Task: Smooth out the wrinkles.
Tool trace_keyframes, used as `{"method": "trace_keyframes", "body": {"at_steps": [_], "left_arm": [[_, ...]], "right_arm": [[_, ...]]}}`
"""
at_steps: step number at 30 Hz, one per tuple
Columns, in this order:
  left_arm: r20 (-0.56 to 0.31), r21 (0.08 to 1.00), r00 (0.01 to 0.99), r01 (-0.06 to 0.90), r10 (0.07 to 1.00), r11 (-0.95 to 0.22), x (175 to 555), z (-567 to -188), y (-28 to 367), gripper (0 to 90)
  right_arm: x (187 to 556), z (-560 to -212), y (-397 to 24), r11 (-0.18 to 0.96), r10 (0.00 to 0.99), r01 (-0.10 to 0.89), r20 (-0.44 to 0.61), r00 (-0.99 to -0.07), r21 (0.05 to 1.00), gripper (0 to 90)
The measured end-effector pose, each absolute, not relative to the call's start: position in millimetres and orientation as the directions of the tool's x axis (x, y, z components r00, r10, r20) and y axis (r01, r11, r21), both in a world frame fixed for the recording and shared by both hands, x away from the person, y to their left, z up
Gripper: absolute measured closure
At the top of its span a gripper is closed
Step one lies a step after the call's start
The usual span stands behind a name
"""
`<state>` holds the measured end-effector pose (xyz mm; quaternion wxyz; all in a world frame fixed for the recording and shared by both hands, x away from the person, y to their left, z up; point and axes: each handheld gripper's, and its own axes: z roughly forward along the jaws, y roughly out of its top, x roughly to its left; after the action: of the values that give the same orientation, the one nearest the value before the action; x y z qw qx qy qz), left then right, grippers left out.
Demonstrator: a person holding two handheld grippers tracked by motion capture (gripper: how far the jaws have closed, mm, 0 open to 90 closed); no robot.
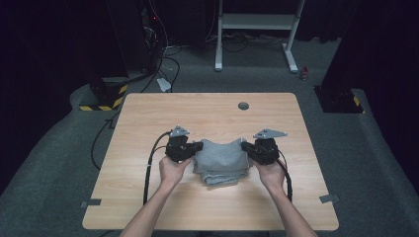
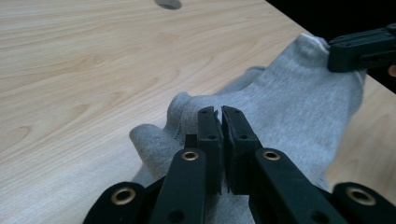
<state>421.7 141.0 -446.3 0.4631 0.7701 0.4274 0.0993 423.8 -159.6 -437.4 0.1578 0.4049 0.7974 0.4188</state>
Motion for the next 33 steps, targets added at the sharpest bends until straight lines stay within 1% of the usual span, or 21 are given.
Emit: {"method": "trace_keyframes", "body": {"at_steps": [5,12,17,22,28,33], "left_arm": [[-0.256,0.809,0.635,0.553,0.729,-0.198,407.9,-448.8,145.7,86.1],[-0.247,0.804,0.665,0.547,0.705,-0.234,385.7,-460.7,149.0,85.9],[-0.231,0.799,0.69,0.536,0.686,-0.271,368.1,-469.3,147.5,85.7],[-0.199,0.782,0.713,0.529,0.672,-0.33,354.2,-478.4,143.9,85.5],[-0.178,0.767,0.719,0.529,0.672,-0.363,347.6,-489.6,139.1,85.3],[-0.141,0.755,0.721,0.522,0.678,-0.398,350.9,-493.7,135.2,85.3]], "right_arm": [[406.4,-439.2,-165.4,0.324,0.757,0.491,0.089,-0.647,0.809,85.9],[379.8,-450.4,-177.1,0.335,0.735,0.472,0.087,-0.672,0.815,85.7],[363.5,-466.0,-181.4,0.359,0.726,0.479,0.083,-0.683,0.801,85.6],[350.8,-477.7,-181.2,0.407,0.711,0.473,0.055,-0.701,0.781,85.5],[339.7,-495.9,-177.9,0.456,0.701,0.478,0.028,-0.713,0.751,85.3],[341.7,-506.8,-172.3,0.492,0.698,0.479,0.0,-0.716,0.726,85.2]]}}
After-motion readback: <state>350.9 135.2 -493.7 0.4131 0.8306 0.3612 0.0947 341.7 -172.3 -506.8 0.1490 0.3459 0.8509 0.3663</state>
